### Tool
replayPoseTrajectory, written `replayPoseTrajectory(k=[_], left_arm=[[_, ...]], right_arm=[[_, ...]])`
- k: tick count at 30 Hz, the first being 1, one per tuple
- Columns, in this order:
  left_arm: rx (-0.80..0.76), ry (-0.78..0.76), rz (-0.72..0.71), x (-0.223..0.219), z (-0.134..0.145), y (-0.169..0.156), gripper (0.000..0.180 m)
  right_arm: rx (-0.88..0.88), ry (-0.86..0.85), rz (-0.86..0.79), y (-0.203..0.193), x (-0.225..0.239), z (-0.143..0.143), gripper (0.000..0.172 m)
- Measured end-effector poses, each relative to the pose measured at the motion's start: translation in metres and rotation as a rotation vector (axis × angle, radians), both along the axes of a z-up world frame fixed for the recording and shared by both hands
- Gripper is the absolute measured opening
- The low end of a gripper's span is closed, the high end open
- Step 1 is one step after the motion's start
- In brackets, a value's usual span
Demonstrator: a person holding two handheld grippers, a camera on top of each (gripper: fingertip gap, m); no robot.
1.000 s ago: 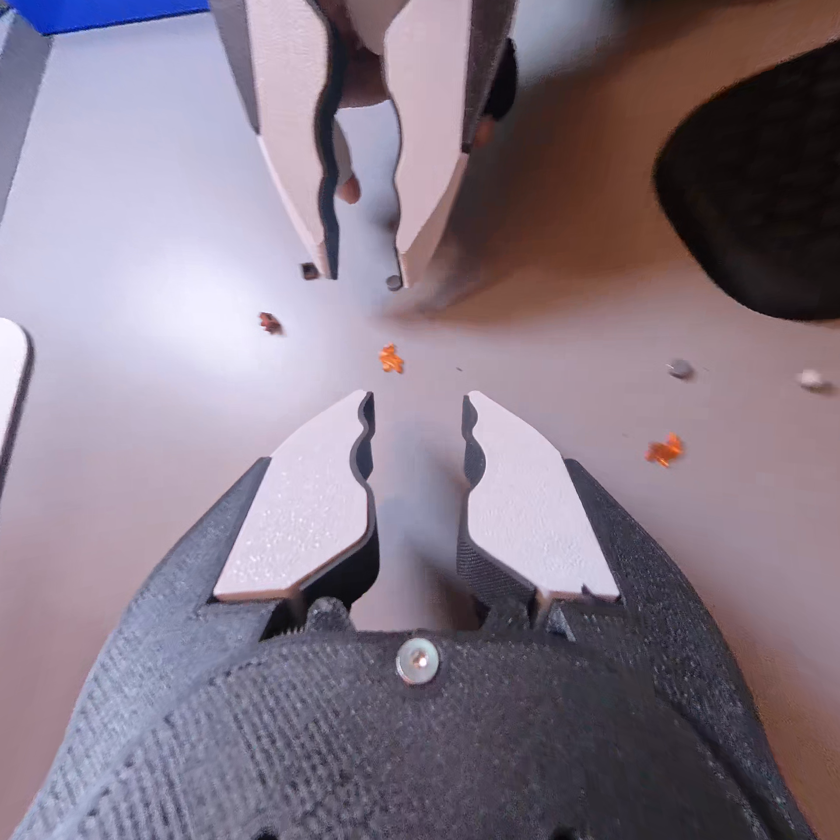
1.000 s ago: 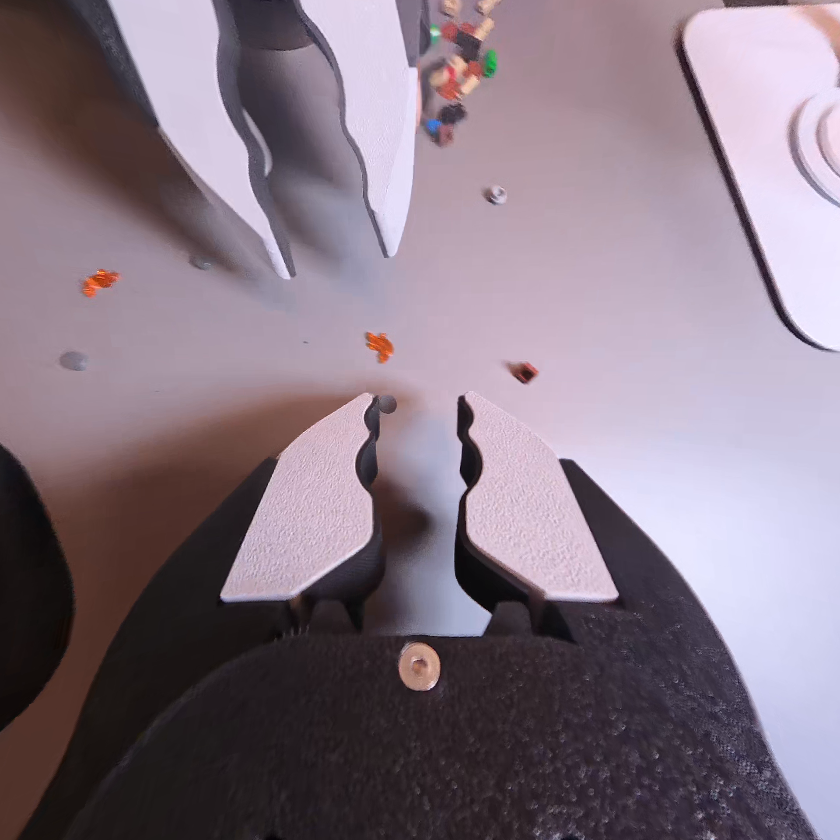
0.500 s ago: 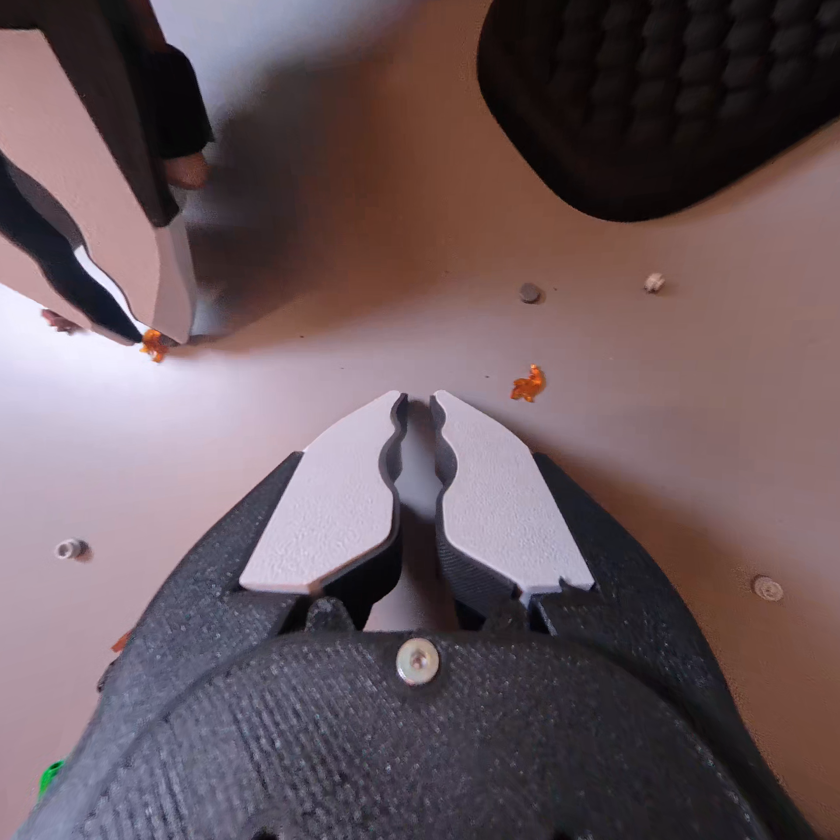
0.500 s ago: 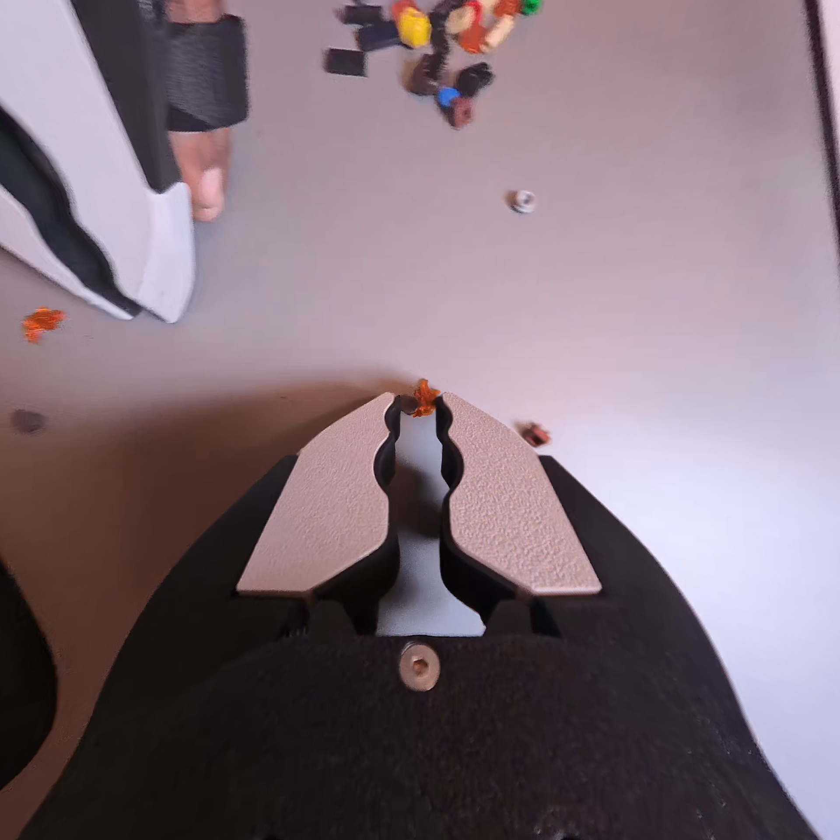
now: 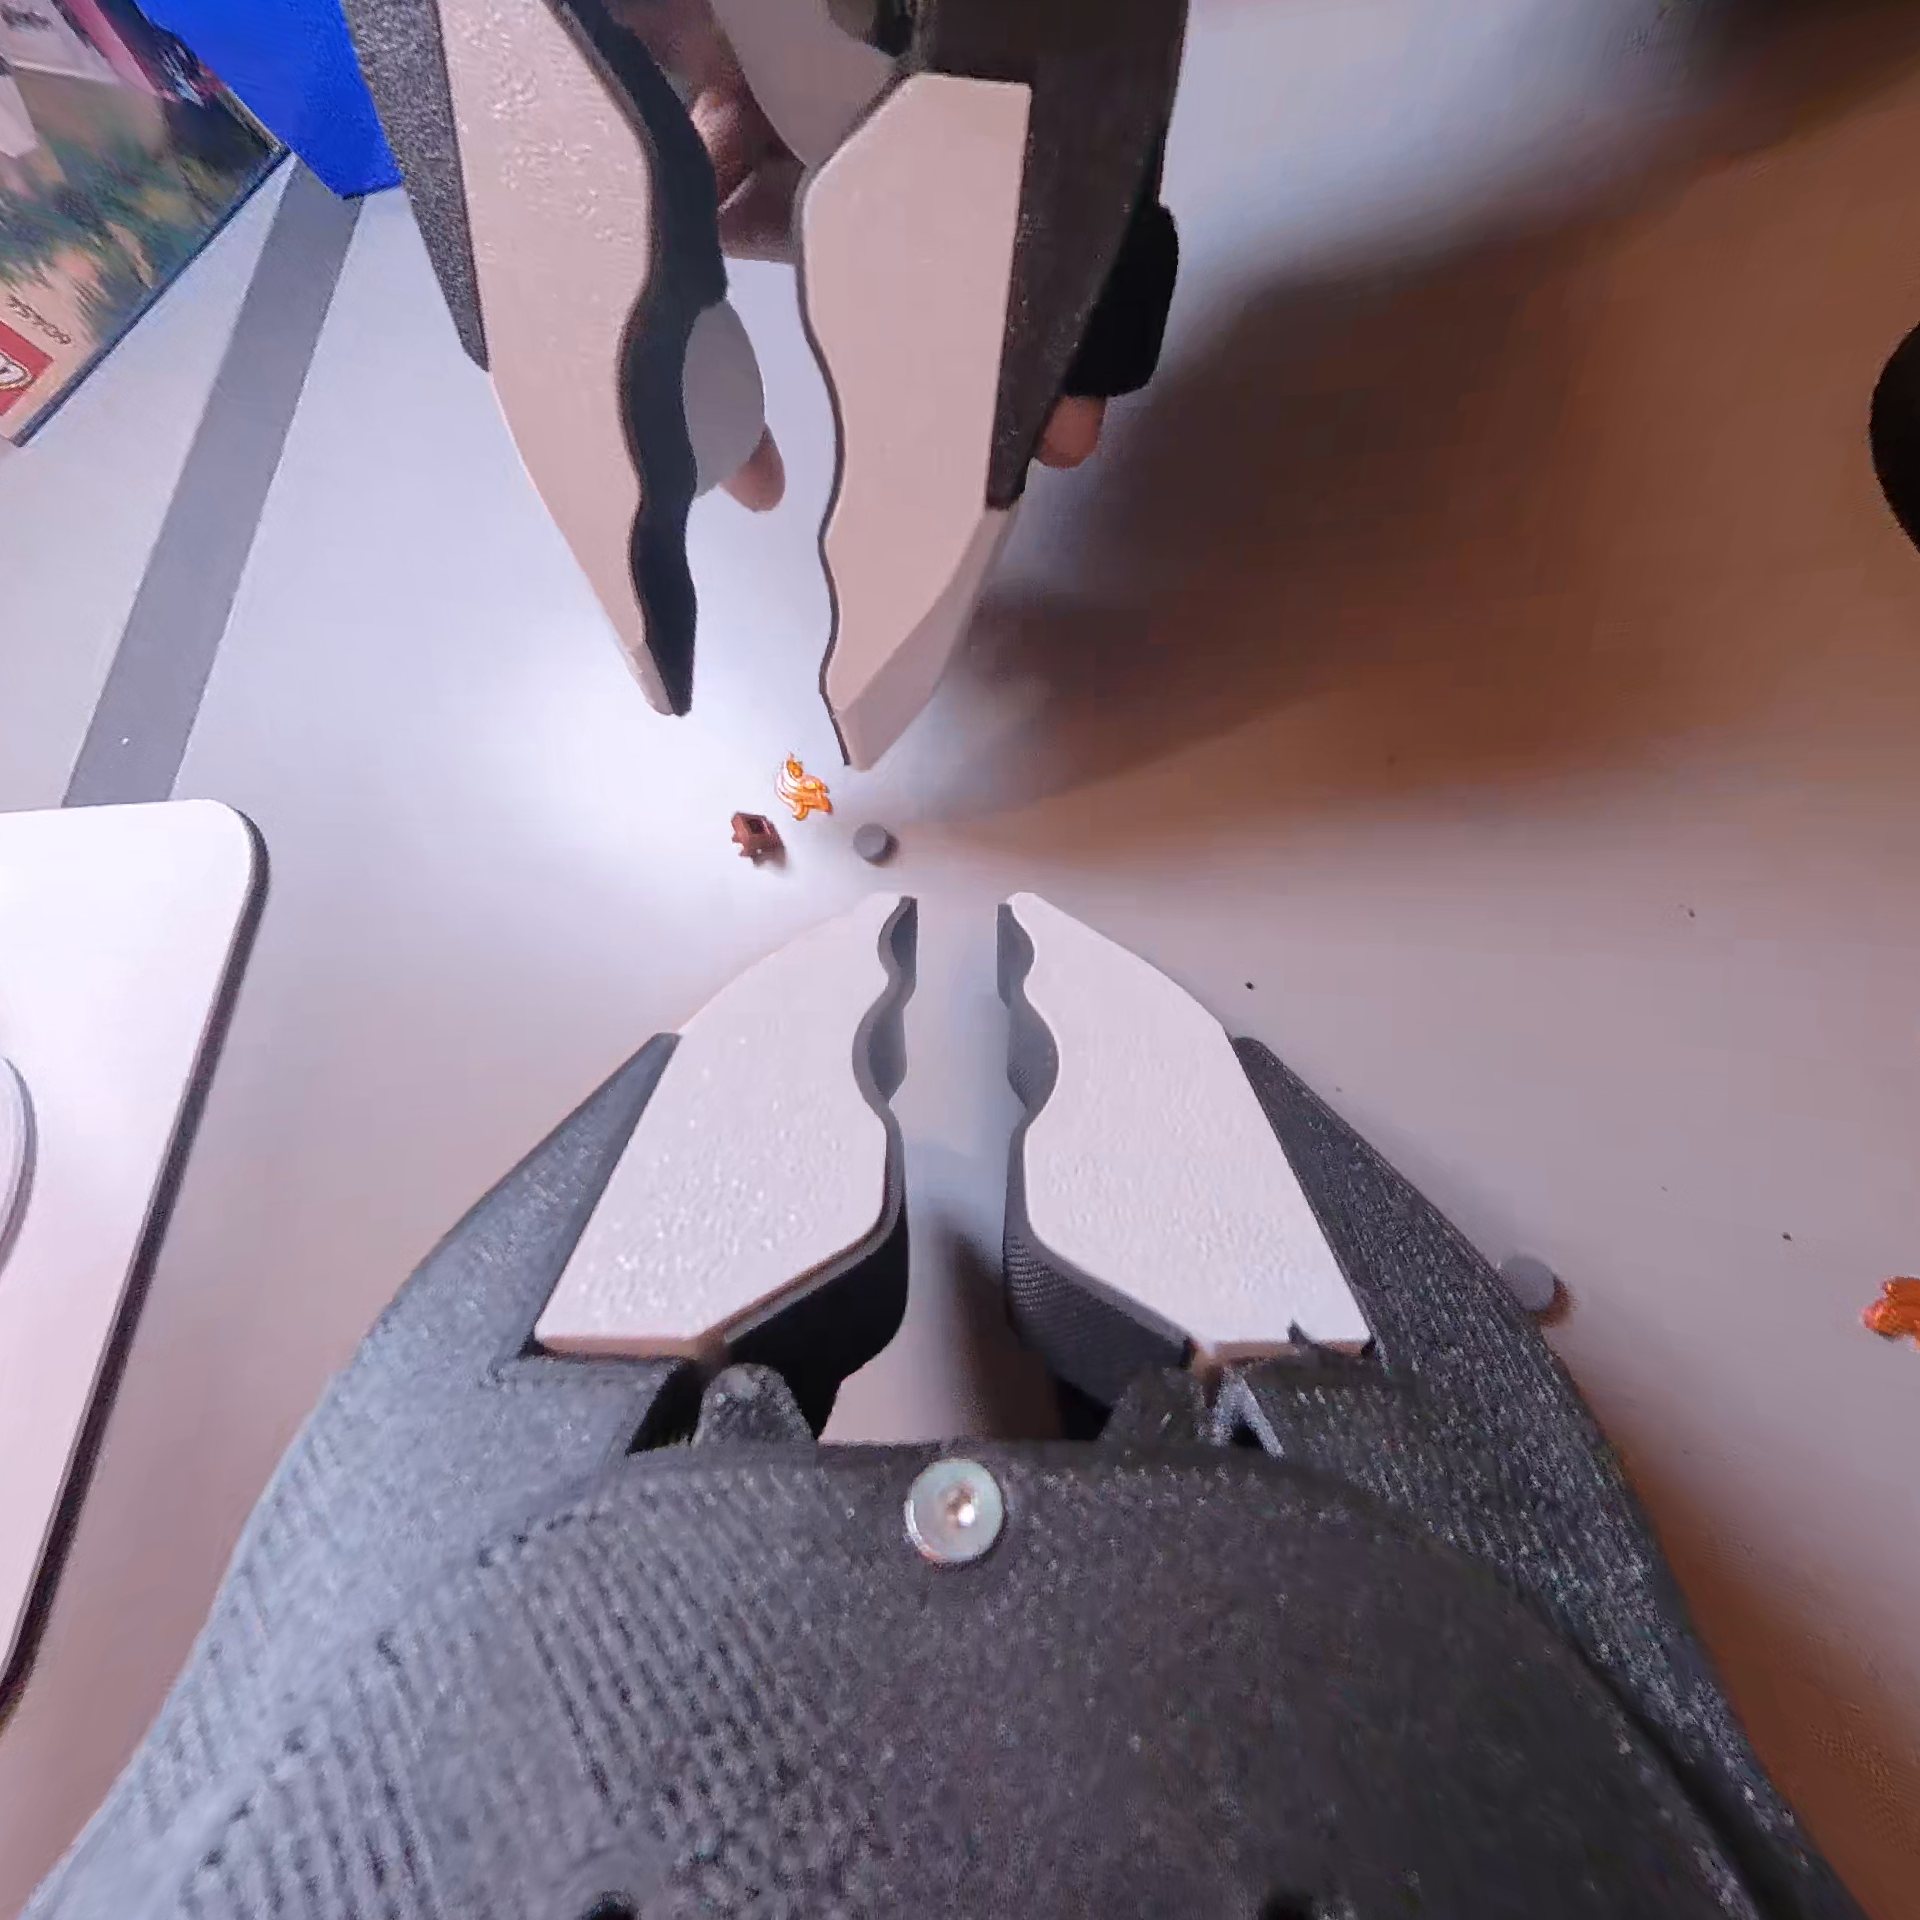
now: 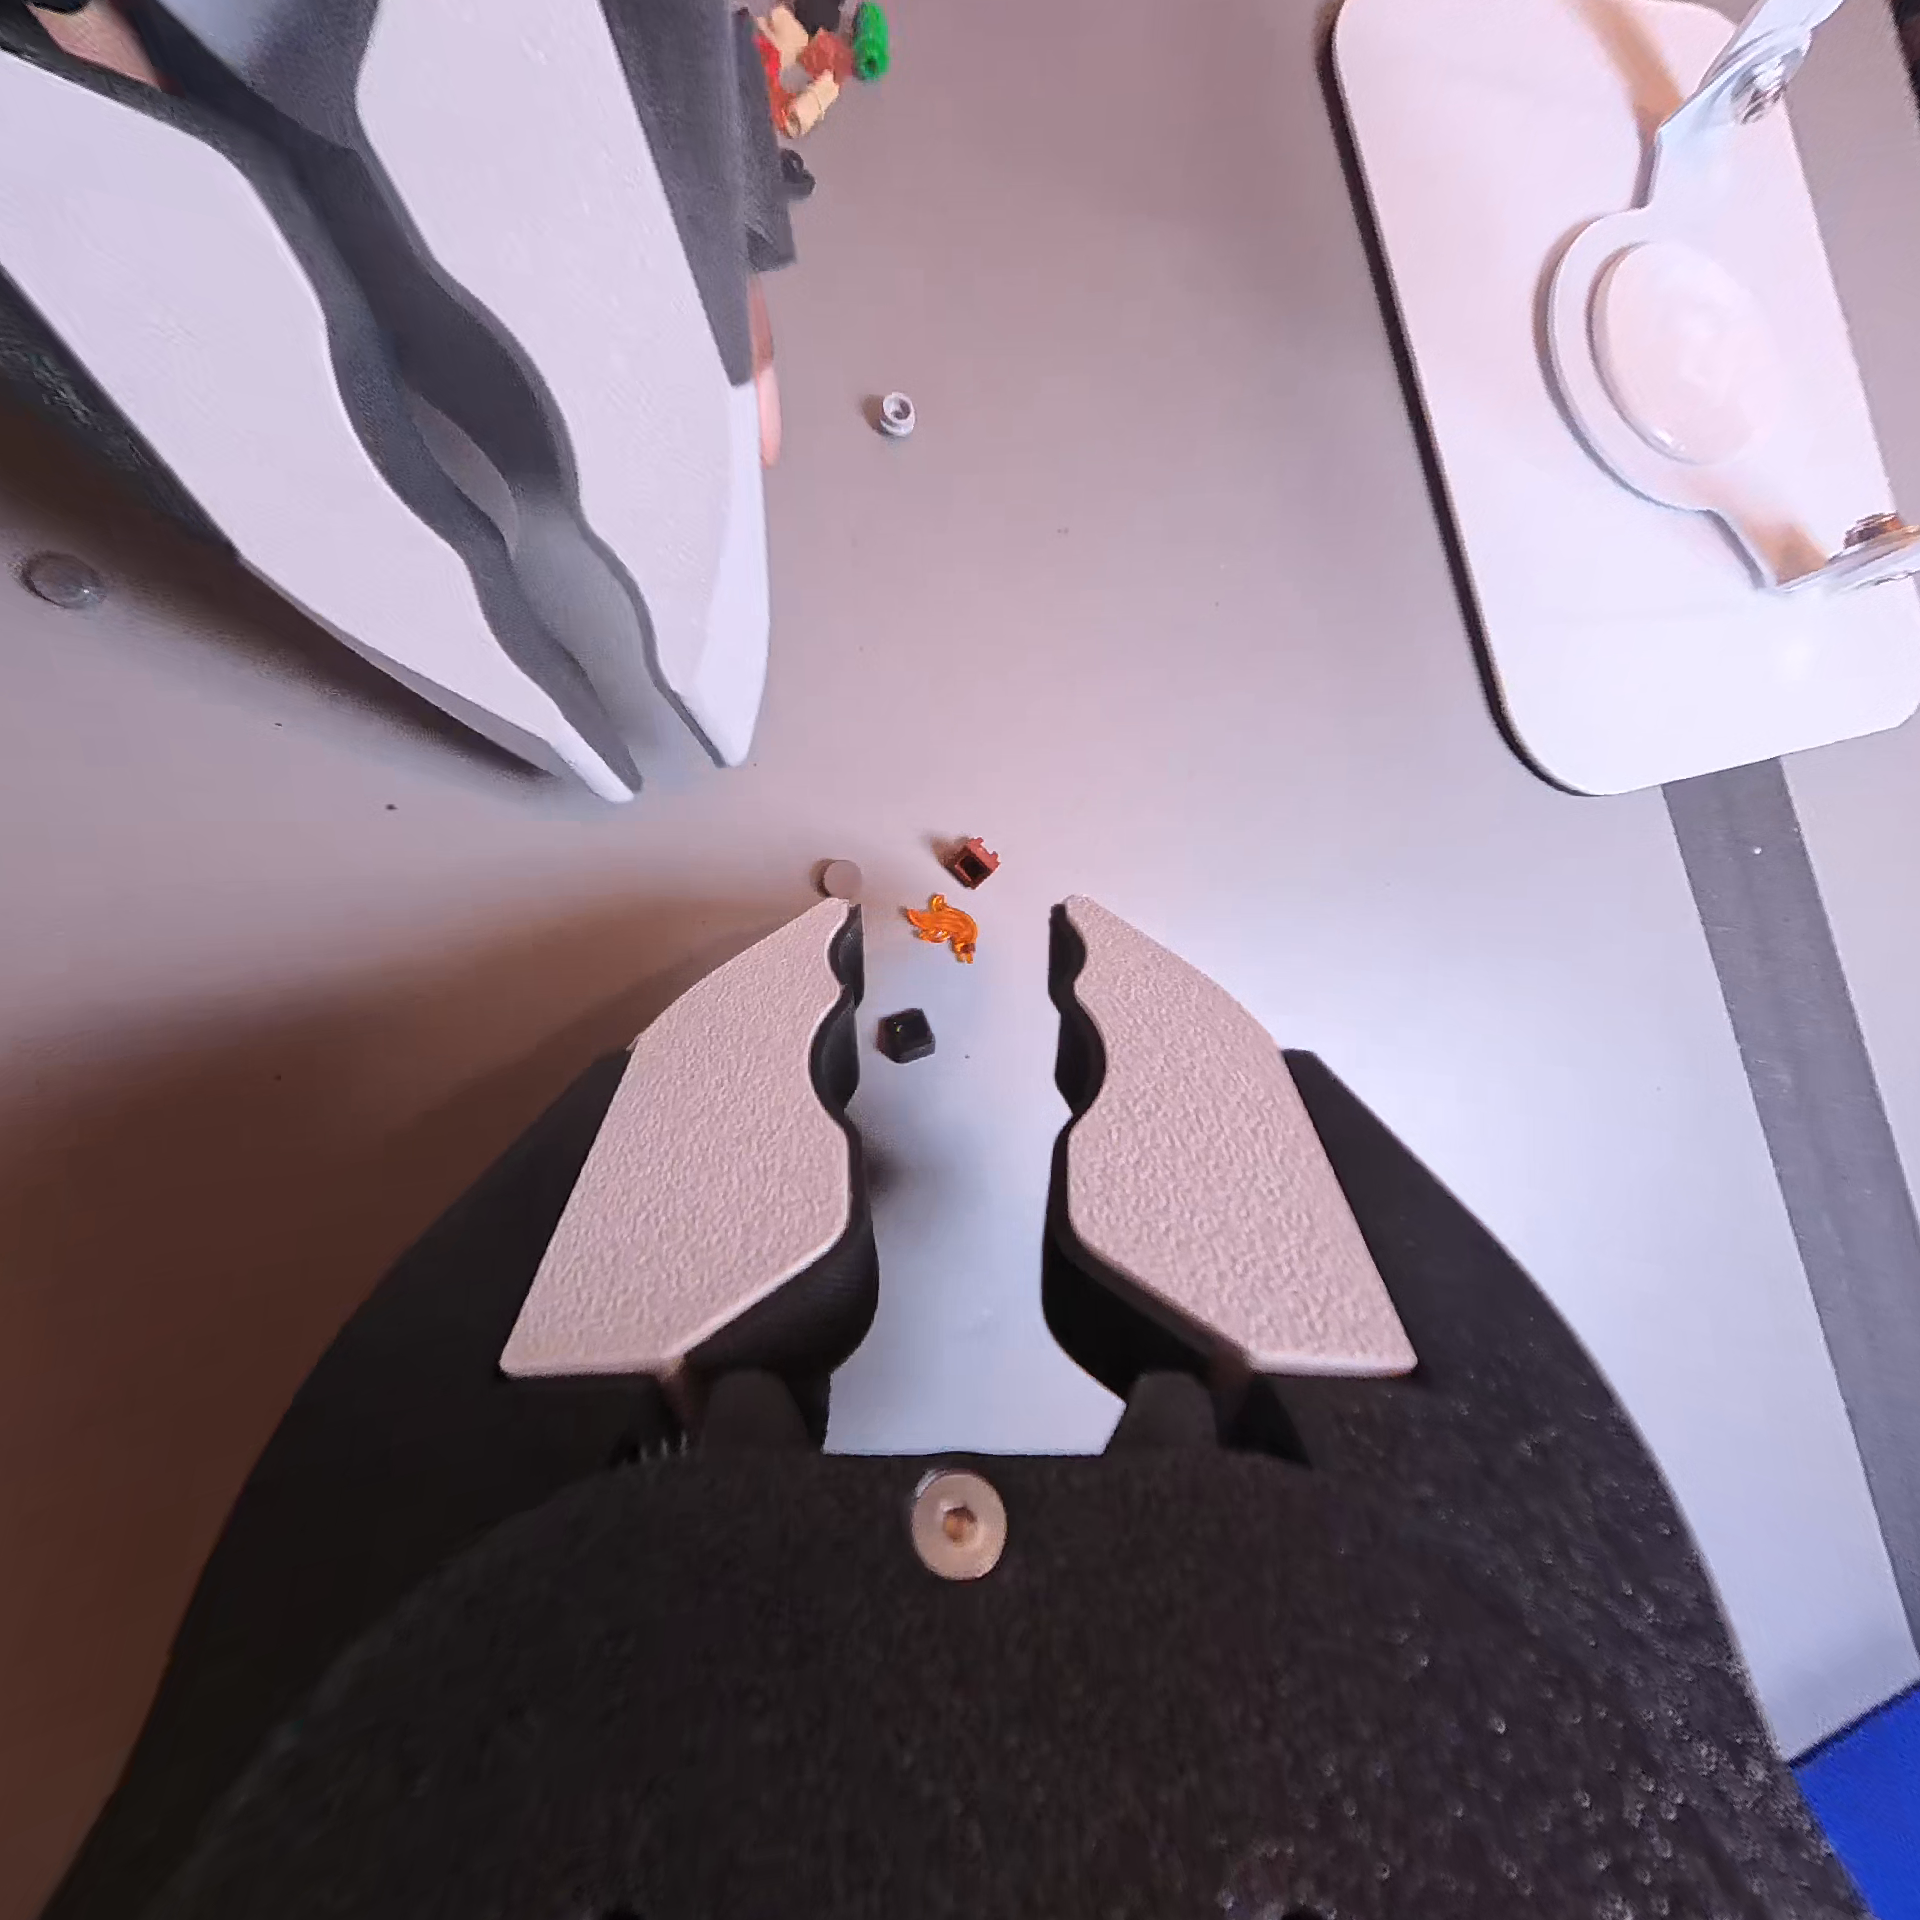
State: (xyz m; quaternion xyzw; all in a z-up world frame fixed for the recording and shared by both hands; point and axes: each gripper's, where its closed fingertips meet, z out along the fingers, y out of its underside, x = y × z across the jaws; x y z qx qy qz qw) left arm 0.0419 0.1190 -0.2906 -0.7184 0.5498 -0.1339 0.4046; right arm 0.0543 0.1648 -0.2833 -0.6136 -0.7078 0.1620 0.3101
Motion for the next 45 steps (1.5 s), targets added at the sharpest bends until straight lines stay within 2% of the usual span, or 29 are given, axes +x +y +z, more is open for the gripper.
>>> replayPoseTrajectory(k=[4, 9, 12, 15, 18, 21, 23, 26, 28, 32, 38, 42, 45], left_arm=[[0.017, 0.030, -0.007, -0.004, 0.007, 0.000, 0.016], [0.026, 0.034, 0.003, -0.029, 0.037, -0.017, 0.015], [-0.016, 0.051, -0.021, -0.043, 0.052, -0.046, 0.016], [-0.079, 0.068, -0.094, -0.057, 0.055, -0.087, 0.016], [-0.202, 0.057, -0.187, -0.070, 0.047, -0.136, 0.019], [-0.319, 0.084, -0.290, -0.081, 0.028, -0.188, 0.023], [-0.378, 0.126, -0.324, -0.087, 0.013, -0.215, 0.027], [-0.413, 0.118, -0.333, -0.087, 0.001, -0.238, 0.027], [-0.403, 0.122, -0.315, -0.087, -0.005, -0.241, 0.026], [-0.384, 0.126, -0.310, -0.082, -0.010, -0.242, 0.020], [-0.359, 0.158, -0.314, -0.079, -0.016, -0.238, 0.010], [-0.342, 0.152, -0.309, -0.076, -0.016, -0.234, 0.008], [-0.287, 0.144, -0.258, -0.075, -0.015, -0.216, 0.008]], right_arm=[[-0.083, -0.005, 0.101, -0.025, 0.002, 0.003, 0.029], [-0.268, 0.003, 0.368, -0.114, -0.016, 0.004, 0.025], [-0.250, -0.047, 0.432, -0.144, -0.033, -0.010, 0.025], [-0.233, -0.090, 0.431, -0.152, -0.044, -0.019, 0.023], [-0.221, -0.124, 0.412, -0.148, -0.046, -0.022, 0.007], [-0.191, -0.117, 0.371, -0.132, -0.041, -0.017, 0.007], [-0.187, -0.062, 0.270, -0.104, -0.036, -0.005, 0.007], [-0.107, -0.045, 0.069, -0.044, -0.015, 0.004, 0.007], [-0.091, -0.050, -0.025, -0.018, 0.000, 0.002, 0.007], [-0.058, -0.073, -0.117, 0.006, 0.015, -0.009, 0.027], [-0.020, -0.026, -0.158, 0.014, 0.023, 0.011, 0.029], [-0.013, -0.056, -0.162, 0.015, 0.033, 0.008, 0.031], [-0.024, -0.085, -0.166, 0.016, 0.038, 0.000, 0.031]])
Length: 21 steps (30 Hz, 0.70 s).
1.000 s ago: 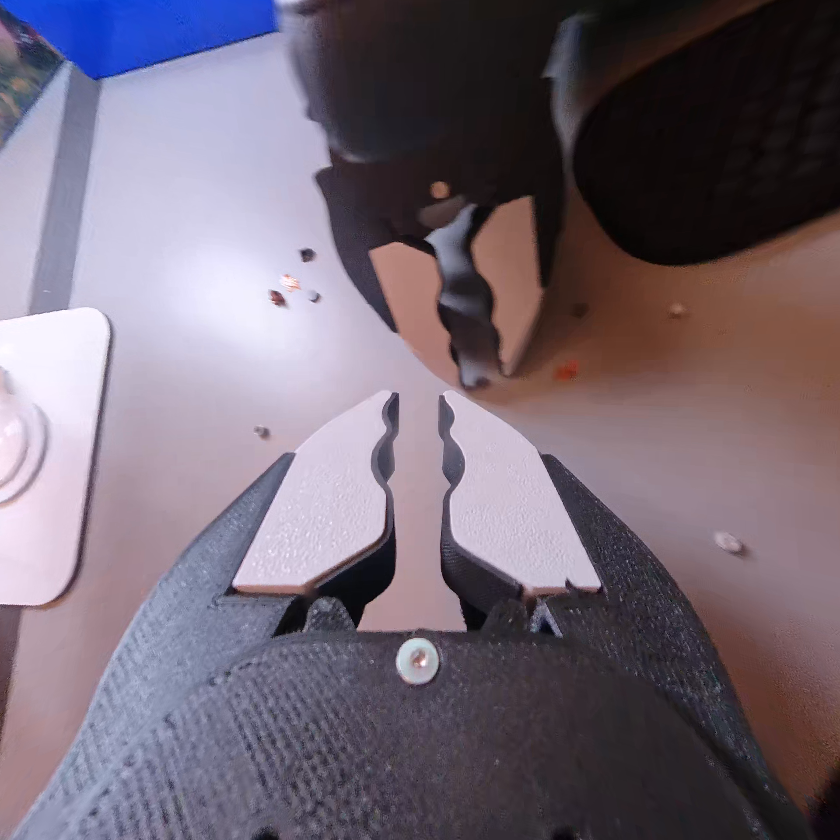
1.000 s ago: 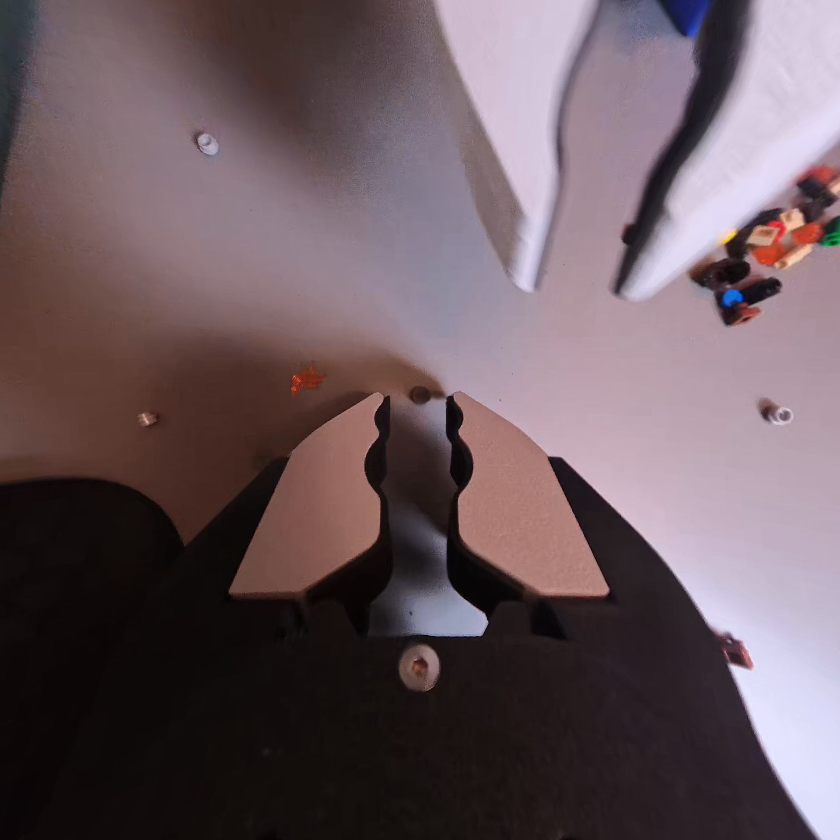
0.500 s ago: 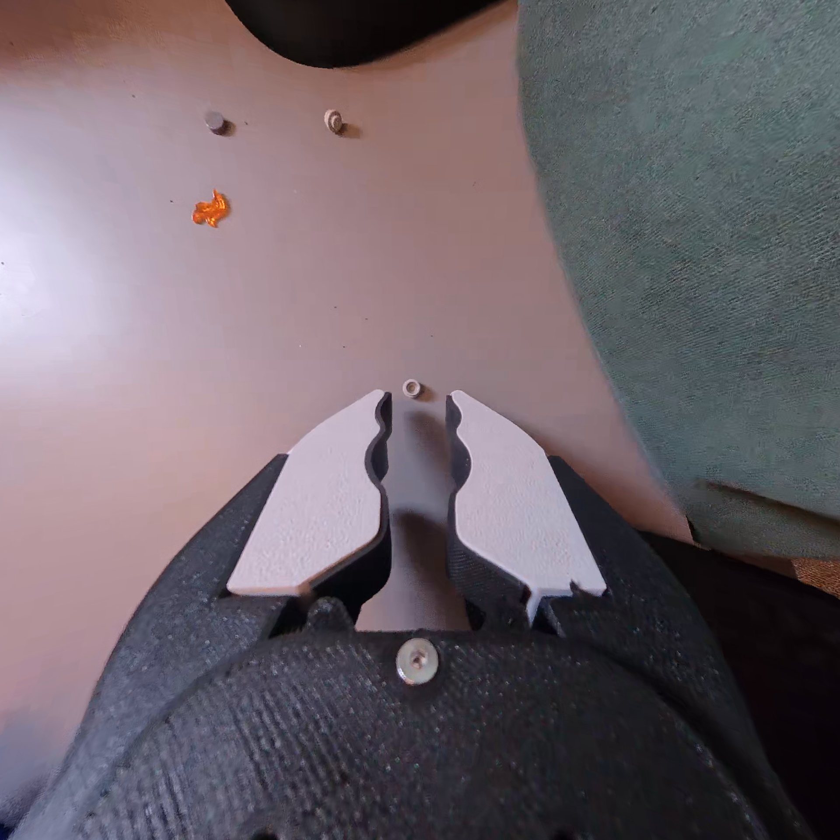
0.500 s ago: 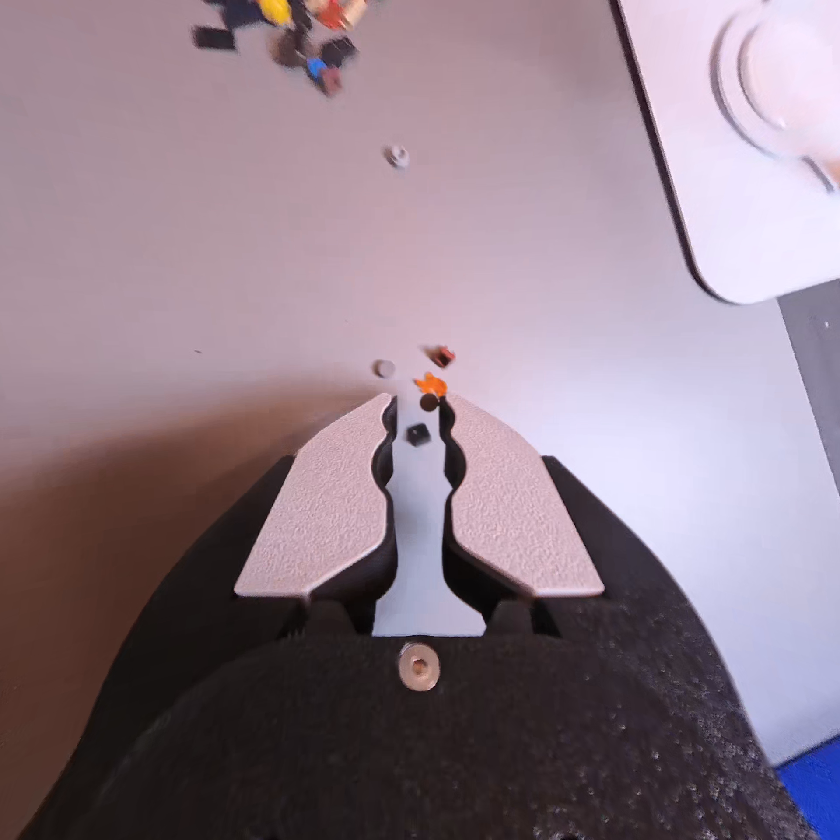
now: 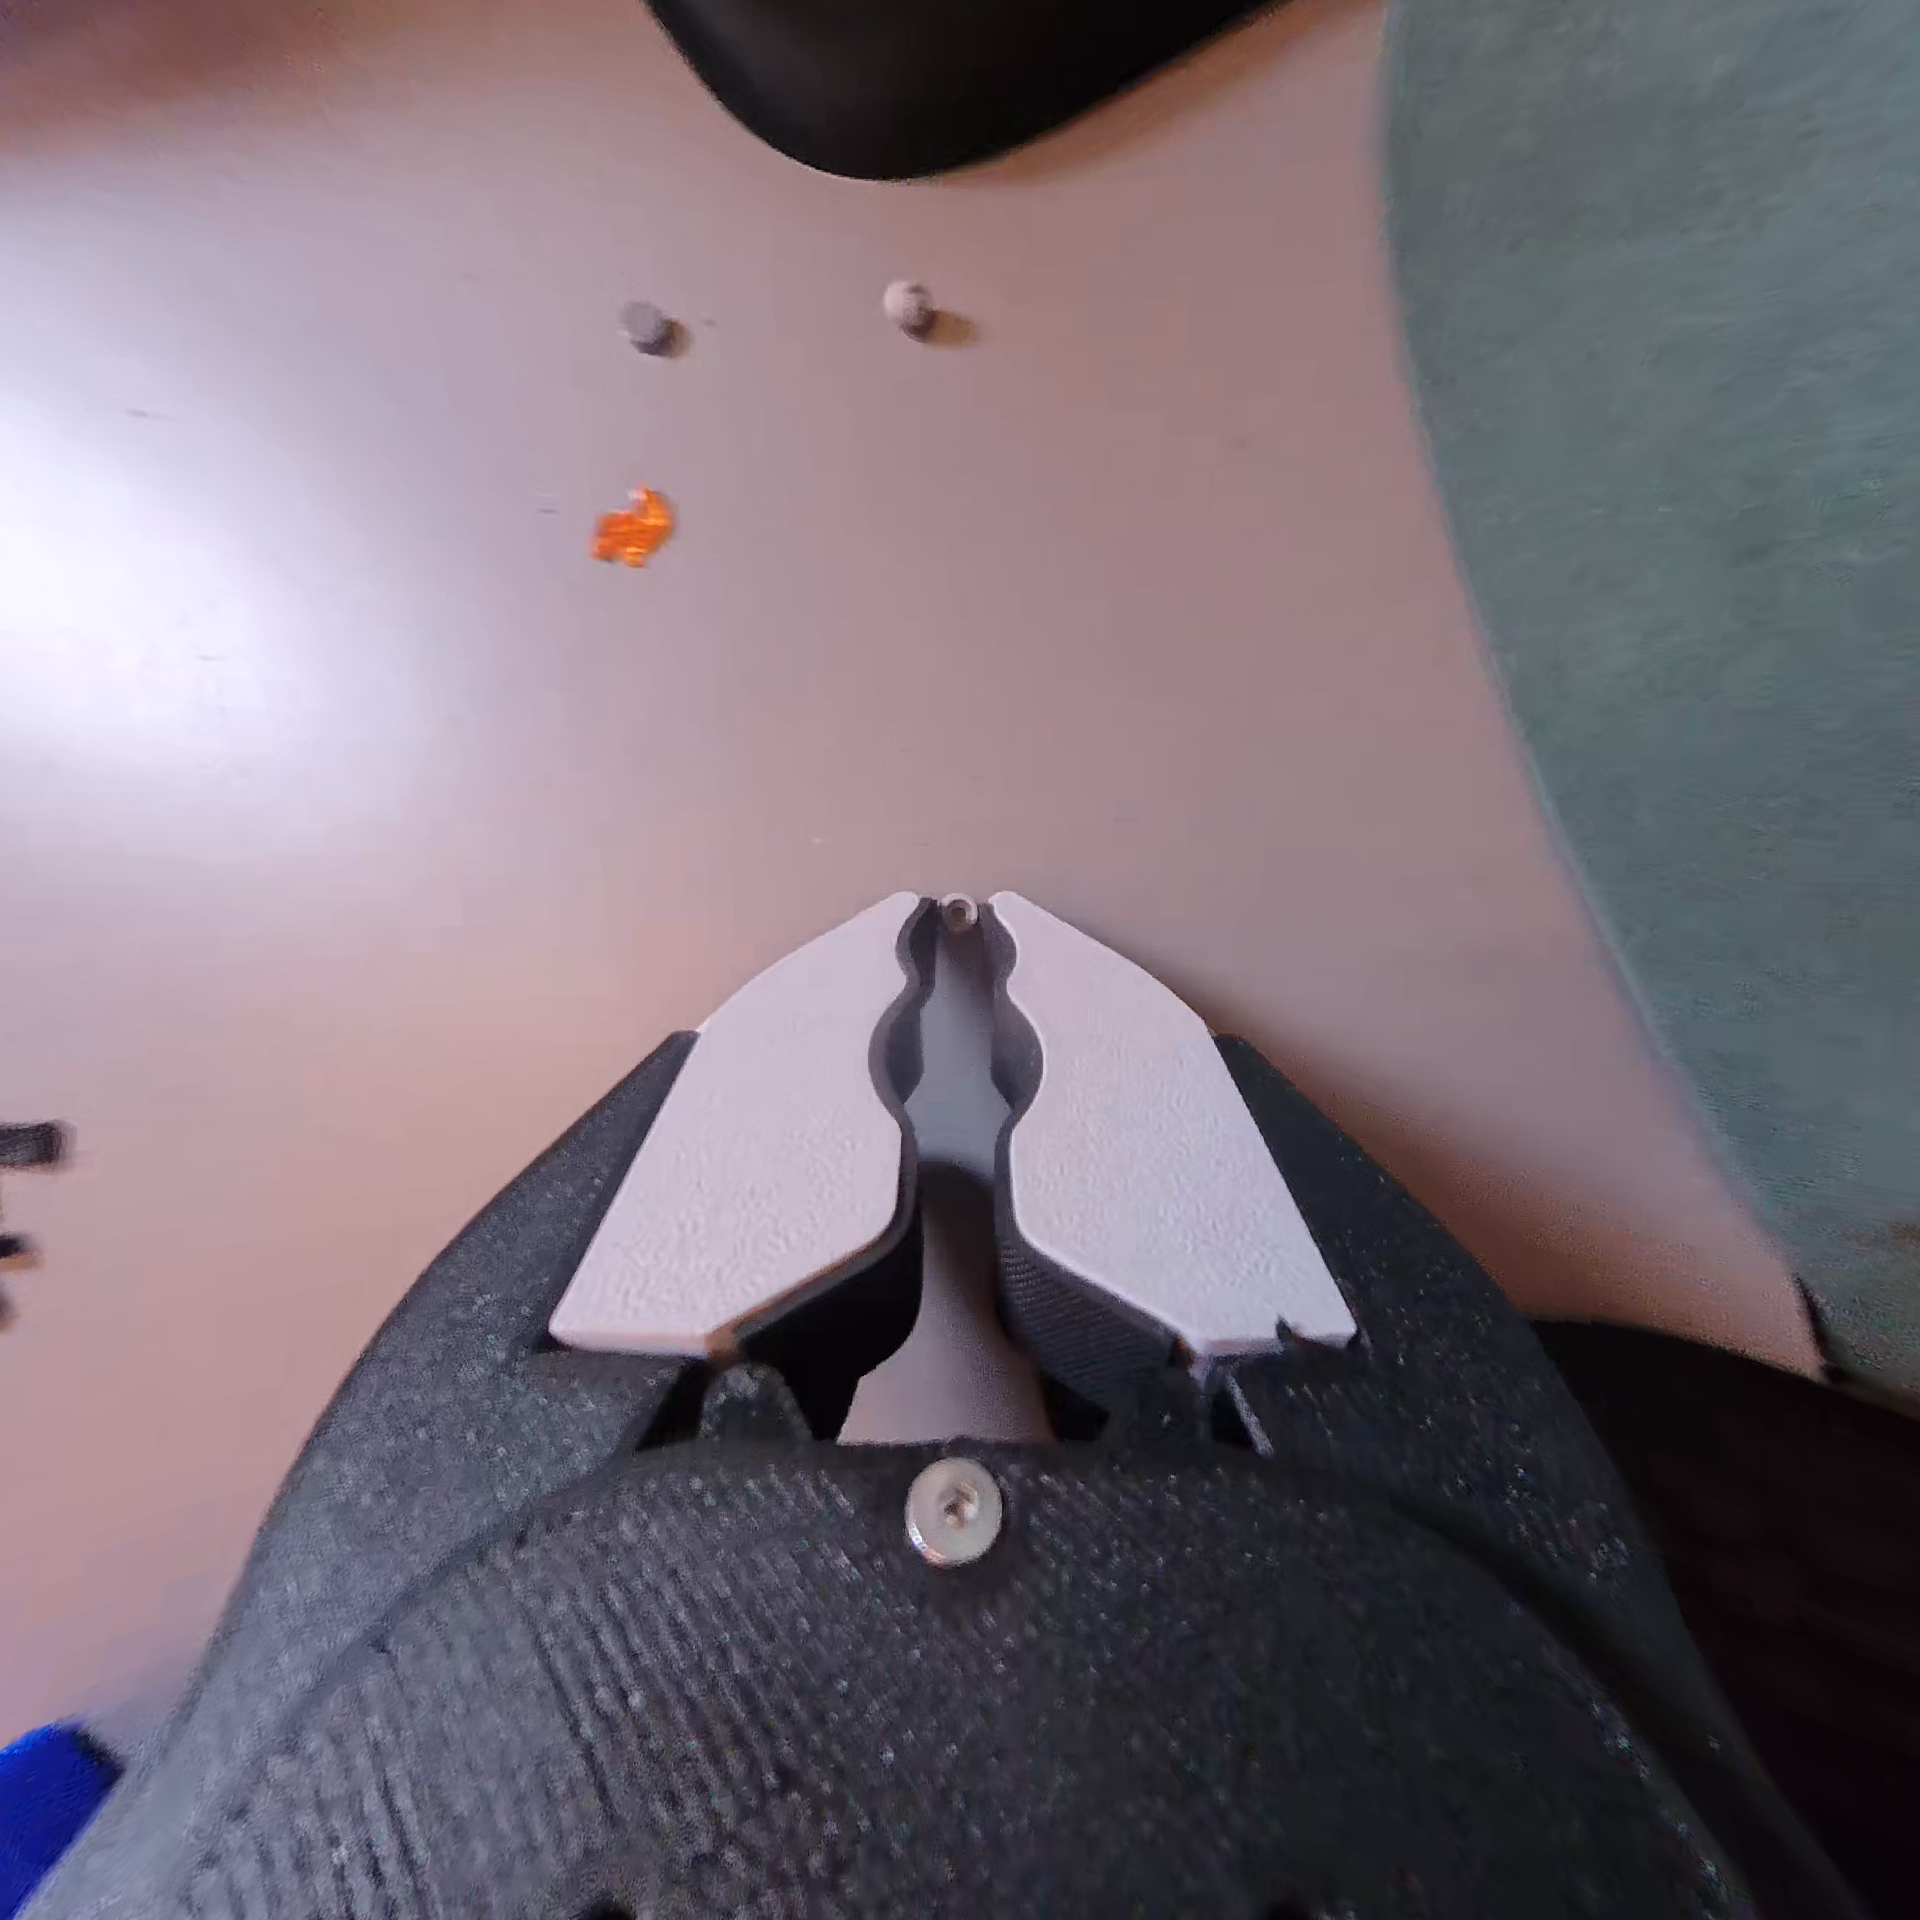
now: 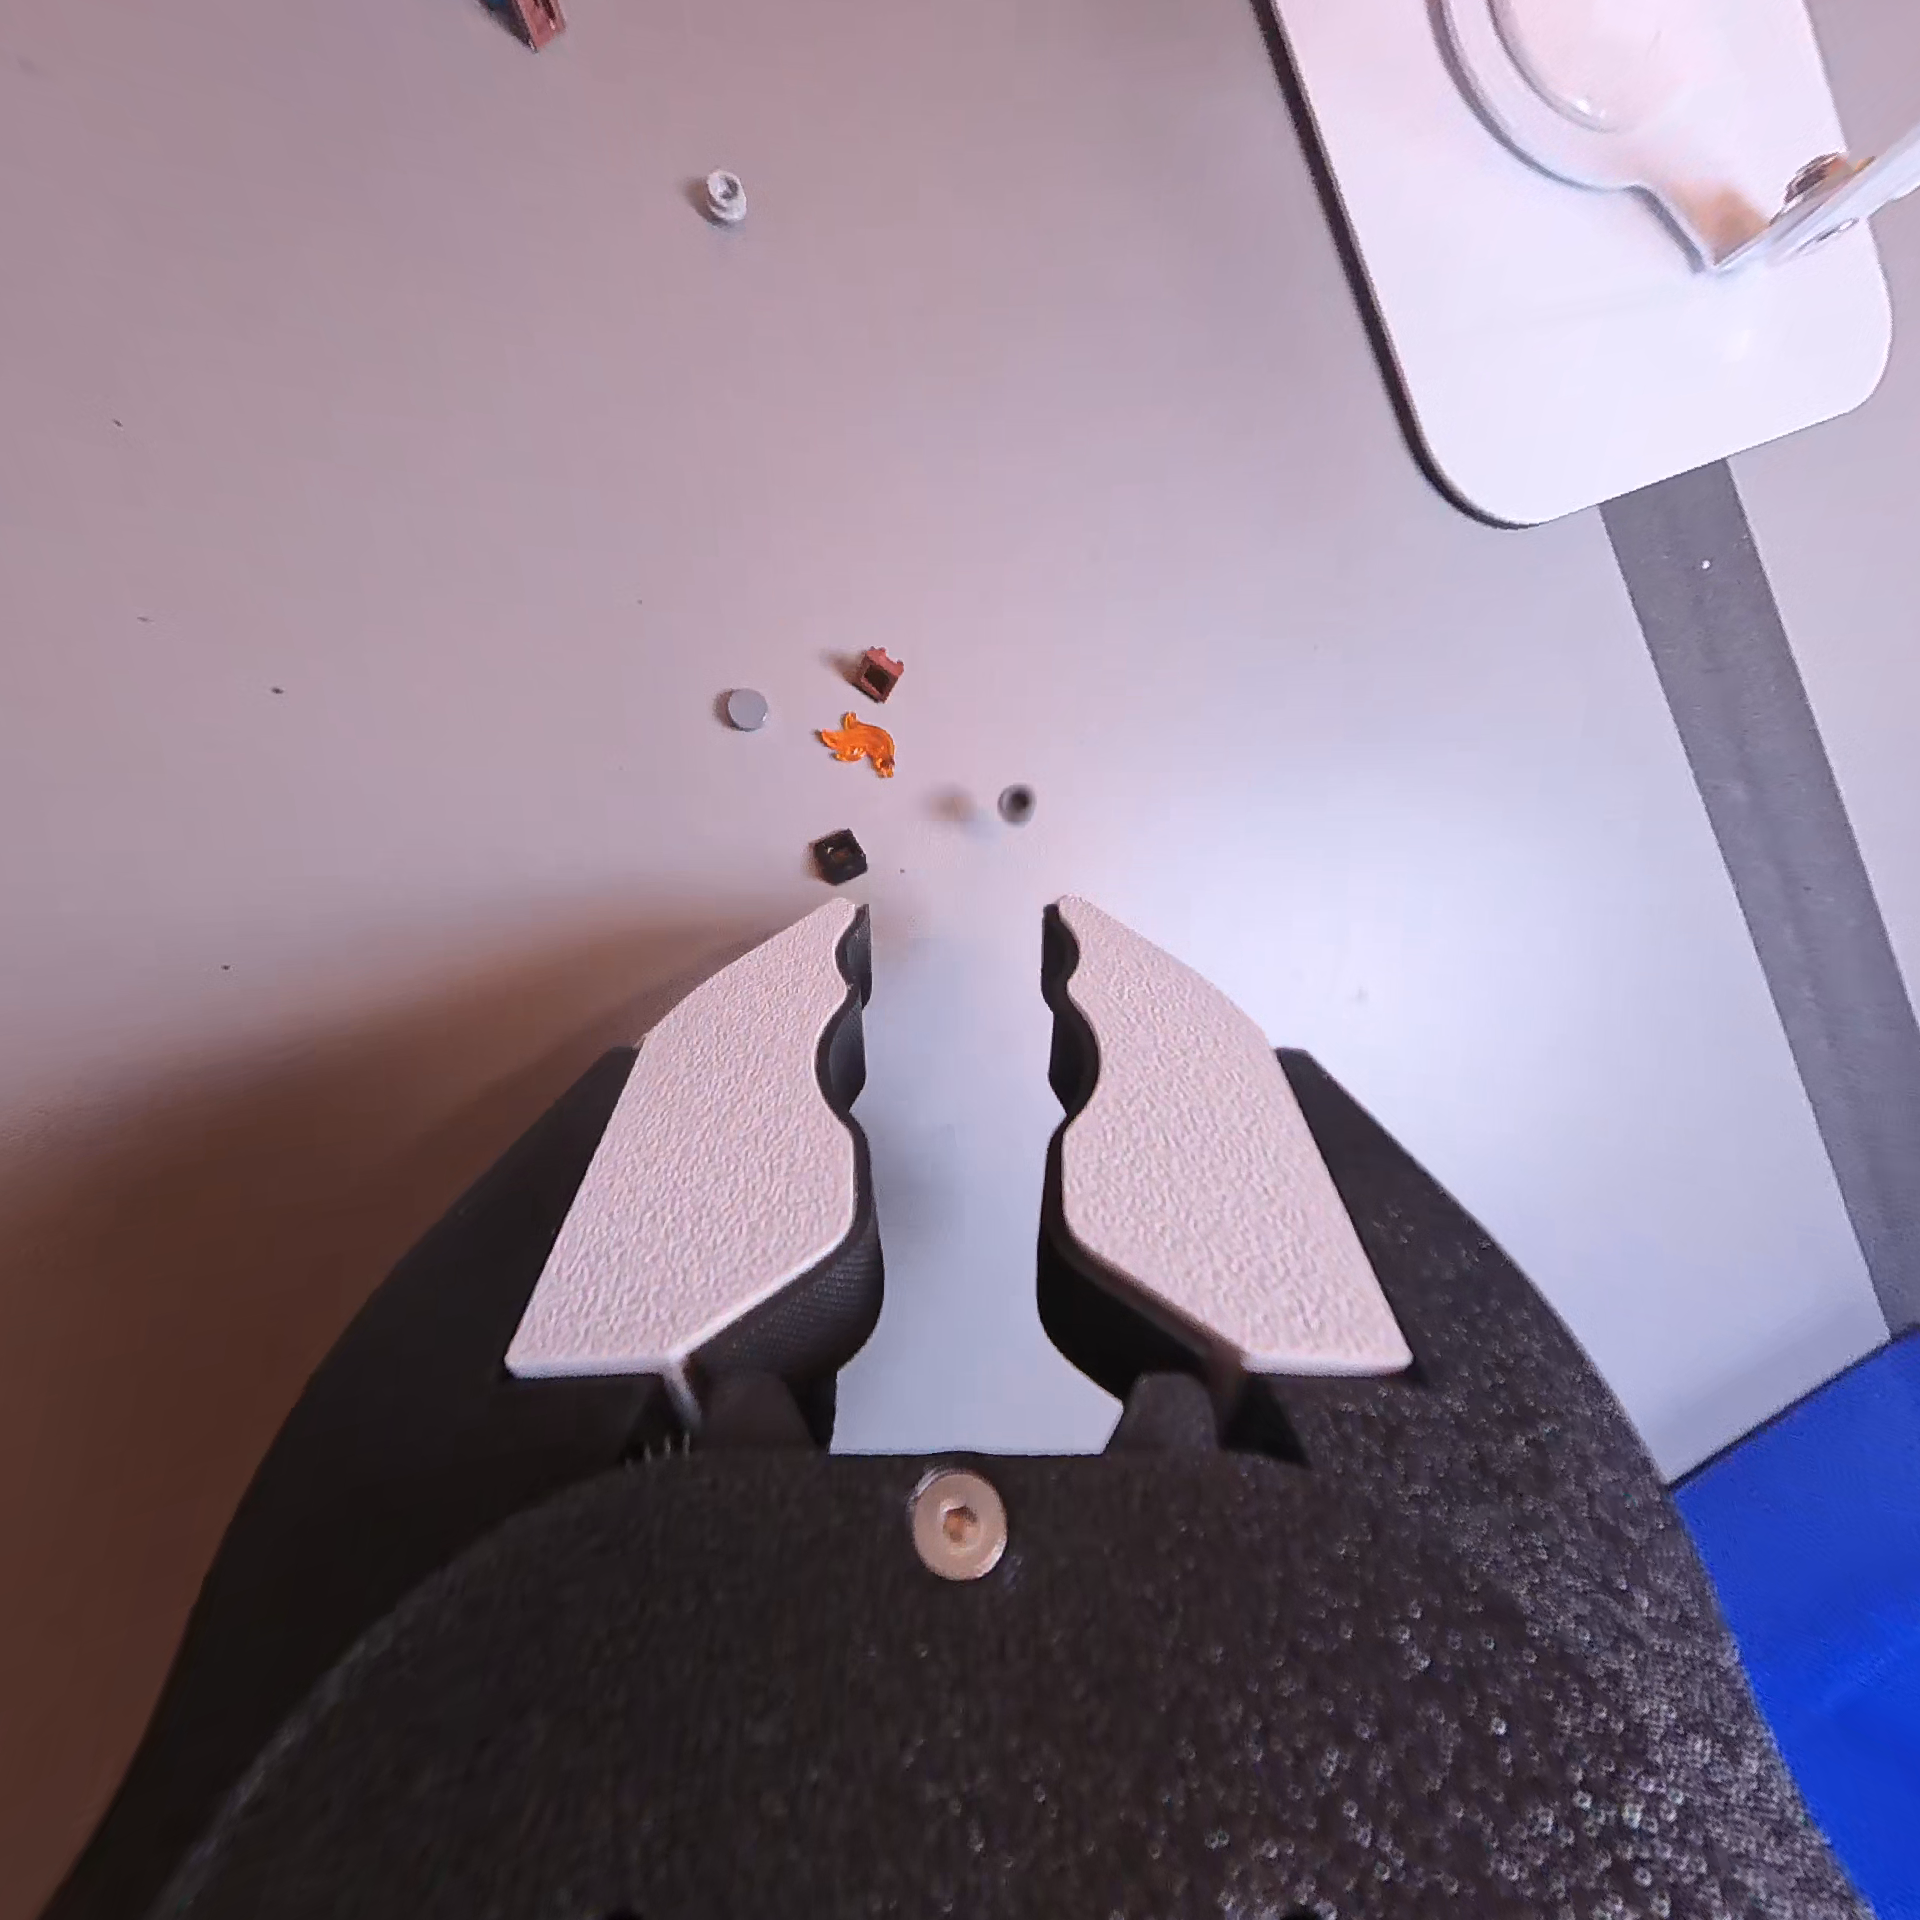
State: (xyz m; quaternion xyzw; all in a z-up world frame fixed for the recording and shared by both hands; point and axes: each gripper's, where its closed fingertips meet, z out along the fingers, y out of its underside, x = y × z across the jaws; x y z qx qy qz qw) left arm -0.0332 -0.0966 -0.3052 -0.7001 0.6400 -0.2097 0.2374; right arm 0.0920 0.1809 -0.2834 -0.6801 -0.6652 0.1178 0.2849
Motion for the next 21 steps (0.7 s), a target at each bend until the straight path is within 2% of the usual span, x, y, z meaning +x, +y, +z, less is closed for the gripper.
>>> replayPoseTrajectory(k=[2, 4, 7, 10, 12, 14, 19, 21], left_arm=[[0.081, -0.022, 0.090, -0.002, 0.009, 0.029, 0.008], [0.181, -0.027, 0.228, -0.010, 0.022, 0.068, 0.008], [0.313, 0.050, 0.446, -0.036, 0.033, 0.126, 0.008], [0.394, 0.135, 0.618, -0.061, 0.031, 0.168, 0.013], [0.401, 0.140, 0.685, -0.067, 0.027, 0.182, 0.020], [0.400, 0.117, 0.700, -0.065, 0.025, 0.186, 0.026], [0.416, 0.079, 0.681, -0.061, 0.031, 0.178, 0.033], [0.413, 0.040, 0.660, -0.055, 0.036, 0.173, 0.033]], right_arm=[[-0.021, 0.017, 0.038, -0.007, -0.003, 0.001, 0.034], [-0.066, 0.064, 0.143, -0.031, -0.013, 0.009, 0.034], [-0.154, 0.101, 0.368, -0.089, -0.031, 0.017, 0.025], [-0.248, 0.065, 0.575, -0.156, -0.044, 0.010, 0.023], [-0.262, 0.023, 0.666, -0.188, -0.049, 0.001, 0.023], [-0.247, -0.008, 0.699, -0.205, -0.055, -0.008, 0.023], [-0.242, -0.042, 0.669, -0.210, -0.066, -0.021, 0.023], [-0.250, -0.048, 0.661, -0.211, -0.067, -0.022, 0.016]])
